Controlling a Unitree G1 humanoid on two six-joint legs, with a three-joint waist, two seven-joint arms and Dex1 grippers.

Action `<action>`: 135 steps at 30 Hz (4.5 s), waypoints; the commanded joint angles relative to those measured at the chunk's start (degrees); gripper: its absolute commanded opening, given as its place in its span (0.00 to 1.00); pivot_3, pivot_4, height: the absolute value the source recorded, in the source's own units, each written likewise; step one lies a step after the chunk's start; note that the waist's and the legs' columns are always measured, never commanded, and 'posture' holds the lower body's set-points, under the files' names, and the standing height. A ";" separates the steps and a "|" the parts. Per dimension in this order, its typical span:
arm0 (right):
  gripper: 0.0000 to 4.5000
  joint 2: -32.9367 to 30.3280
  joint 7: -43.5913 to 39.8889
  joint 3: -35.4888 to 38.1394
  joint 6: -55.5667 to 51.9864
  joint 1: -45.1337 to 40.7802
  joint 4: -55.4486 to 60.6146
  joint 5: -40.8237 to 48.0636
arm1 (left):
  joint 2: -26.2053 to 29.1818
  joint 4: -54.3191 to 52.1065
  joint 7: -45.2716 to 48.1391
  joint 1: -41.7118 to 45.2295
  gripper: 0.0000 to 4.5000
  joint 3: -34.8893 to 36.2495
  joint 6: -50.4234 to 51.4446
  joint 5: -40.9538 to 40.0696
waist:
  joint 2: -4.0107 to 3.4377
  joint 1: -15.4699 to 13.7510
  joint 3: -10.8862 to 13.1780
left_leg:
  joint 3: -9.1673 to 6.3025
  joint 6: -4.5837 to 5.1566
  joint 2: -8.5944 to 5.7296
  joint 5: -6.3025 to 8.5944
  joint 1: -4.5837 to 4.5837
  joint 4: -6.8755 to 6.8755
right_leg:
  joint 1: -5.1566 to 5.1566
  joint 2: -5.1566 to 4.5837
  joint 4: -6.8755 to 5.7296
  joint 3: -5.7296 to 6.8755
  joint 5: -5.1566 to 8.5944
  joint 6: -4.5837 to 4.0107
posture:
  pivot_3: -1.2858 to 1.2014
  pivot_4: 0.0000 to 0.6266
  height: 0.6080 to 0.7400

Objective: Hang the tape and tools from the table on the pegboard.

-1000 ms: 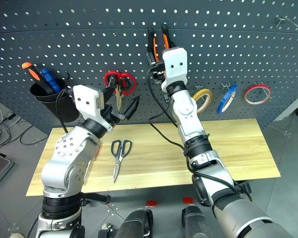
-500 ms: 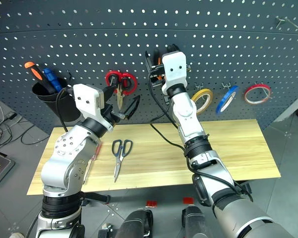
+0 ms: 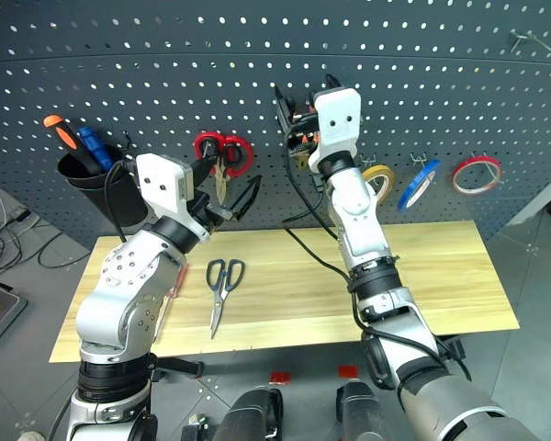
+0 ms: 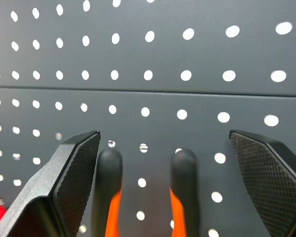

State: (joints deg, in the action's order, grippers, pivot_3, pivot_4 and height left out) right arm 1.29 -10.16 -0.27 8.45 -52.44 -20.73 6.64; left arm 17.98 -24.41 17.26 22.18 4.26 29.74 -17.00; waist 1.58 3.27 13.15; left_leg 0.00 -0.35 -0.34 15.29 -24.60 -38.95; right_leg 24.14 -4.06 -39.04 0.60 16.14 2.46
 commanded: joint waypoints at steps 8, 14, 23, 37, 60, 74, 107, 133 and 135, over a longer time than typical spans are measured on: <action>1.00 -4.19 -11.07 -1.56 -20.97 7.81 24.08 12.35 | 1.76 -6.87 0.90 -4.87 1.00 1.75 2.10 -2.52 | -0.01 -0.07 0.01 | -0.04 0.03 -0.01 0.02 0.00 -0.01 | 0.00 0.00 0.00 -0.01 0.00 0.00 | 0.48 0.36 1.00; 1.00 -14.05 -23.10 -6.01 -23.45 16.64 32.67 13.02 | 1.75 -12.40 -1.76 -12.48 1.00 0.20 5.50 -0.78 | 0.00 -0.06 0.06 | -0.07 0.11 -0.04 0.06 0.00 0.00 | -0.05 -0.01 0.05 -0.06 0.00 0.00 | 0.48 0.39 1.00; 1.00 -25.65 -42.85 -8.91 -19.73 30.00 37.10 17.48 | -0.61 -13.75 -10.22 -25.06 1.00 0.16 11.47 4.32 | -0.07 0.01 0.56 | -0.13 0.44 0.01 0.25 0.15 -0.03 | -0.20 -0.02 0.08 -0.12 0.01 -0.01 | 0.47 0.46 1.00; 1.00 -25.46 -56.81 -14.94 -8.96 30.84 27.87 14.31 | 0.66 2.34 -12.34 -19.47 1.00 0.12 20.16 9.25 | -0.07 -0.02 3.56 | -0.25 0.59 0.00 0.35 0.77 -0.02 | -0.88 -0.11 0.20 -0.04 0.04 -0.05 | 0.47 0.57 1.00; 1.00 -22.17 -58.43 -17.64 -6.18 29.04 20.91 10.32 | -0.42 14.32 -10.72 -13.19 0.88 1.15 24.62 9.05 | -0.07 0.02 7.72 | -0.29 0.56 0.01 0.34 0.76 -0.02 | -0.82 -0.20 0.09 0.05 0.04 -0.05 | 0.47 0.68 1.00; 1.00 -21.38 -57.67 -17.42 -5.87 28.22 19.75 9.78 | 0.44 14.45 -8.54 -13.07 0.12 1.07 25.80 8.65 | -0.13 0.01 8.74 | -0.29 0.53 0.01 0.33 0.77 -0.01 | -0.81 -0.20 0.09 0.07 0.04 -0.05 | 0.47 0.69 1.00; 1.00 -21.83 -55.49 -16.90 -2.73 25.87 14.28 5.72 | 1.66 13.81 -7.53 -13.01 0.72 -0.77 24.46 10.17 | -0.19 0.01 8.89 | -0.31 0.37 0.01 0.26 0.71 0.08 | -0.74 -0.21 0.12 0.13 0.03 -0.03 | 0.46 0.64 1.00; 1.00 -20.77 -53.99 -16.44 -1.33 23.74 9.85 3.05 | 2.24 24.66 -4.41 -5.57 0.99 -1.91 21.41 10.38 | -0.23 0.00 8.95 | -0.31 0.35 0.01 0.25 0.72 0.10 | -0.74 -0.21 0.12 0.14 0.03 -0.03 | 0.46 0.67 1.00; 1.00 -20.78 -53.88 -16.45 -1.38 23.76 9.95 3.09 | 2.28 24.61 -4.25 -5.52 0.91 -1.85 21.62 10.31 | -0.24 0.02 8.96 | -0.31 0.35 0.01 0.25 0.72 0.11 | -0.73 -0.21 0.12 0.14 0.03 -0.03 | 0.46 0.67 1.00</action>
State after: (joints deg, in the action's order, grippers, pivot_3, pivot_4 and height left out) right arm -19.79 -64.11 -17.05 6.74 -28.60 -11.64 9.51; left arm 20.02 -1.08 12.90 17.79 2.96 50.80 -7.16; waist 1.33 3.29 22.11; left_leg -0.31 0.00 -0.33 15.54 -23.88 -38.84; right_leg 23.40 -4.27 -38.92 0.73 16.17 2.43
